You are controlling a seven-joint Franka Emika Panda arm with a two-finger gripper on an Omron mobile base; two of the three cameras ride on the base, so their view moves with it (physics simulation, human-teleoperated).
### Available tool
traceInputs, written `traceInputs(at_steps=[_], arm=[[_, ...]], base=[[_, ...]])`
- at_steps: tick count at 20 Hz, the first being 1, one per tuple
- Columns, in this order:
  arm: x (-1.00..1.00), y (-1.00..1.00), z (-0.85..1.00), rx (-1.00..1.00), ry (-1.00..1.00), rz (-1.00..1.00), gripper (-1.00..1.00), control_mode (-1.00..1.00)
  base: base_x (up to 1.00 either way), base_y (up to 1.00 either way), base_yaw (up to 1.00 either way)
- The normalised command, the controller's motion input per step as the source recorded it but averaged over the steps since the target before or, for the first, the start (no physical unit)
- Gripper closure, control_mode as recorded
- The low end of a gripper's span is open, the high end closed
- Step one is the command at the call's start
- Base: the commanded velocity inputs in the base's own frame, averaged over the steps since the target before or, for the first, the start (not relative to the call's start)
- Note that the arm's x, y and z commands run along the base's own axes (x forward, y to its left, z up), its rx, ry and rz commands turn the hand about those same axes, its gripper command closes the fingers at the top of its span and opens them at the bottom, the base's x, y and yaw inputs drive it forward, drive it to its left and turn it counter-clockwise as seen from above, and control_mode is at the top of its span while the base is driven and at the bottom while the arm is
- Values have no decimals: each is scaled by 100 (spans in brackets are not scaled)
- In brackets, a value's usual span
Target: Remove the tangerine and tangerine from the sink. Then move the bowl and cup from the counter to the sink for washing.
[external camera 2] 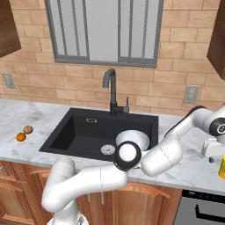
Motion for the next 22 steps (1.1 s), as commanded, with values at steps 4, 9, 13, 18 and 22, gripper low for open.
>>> traceInputs(at_steps=[4, 9, 13, 18, 22], arm=[[4, -14, 0, 5, -4, 1, -100, -100], [10, -10, 0, 6, -4, 0, -100, -100], [15, -9, 0, 5, -5, 0, -100, -100], [17, -11, 0, 3, -4, 0, -100, -100], [16, -18, 0, 0, -3, 0, -100, -100]], base=[[0, 0, 0], [0, 0, 0], [0, 0, 0], [0, 0, 0], [0, 0, 0]])
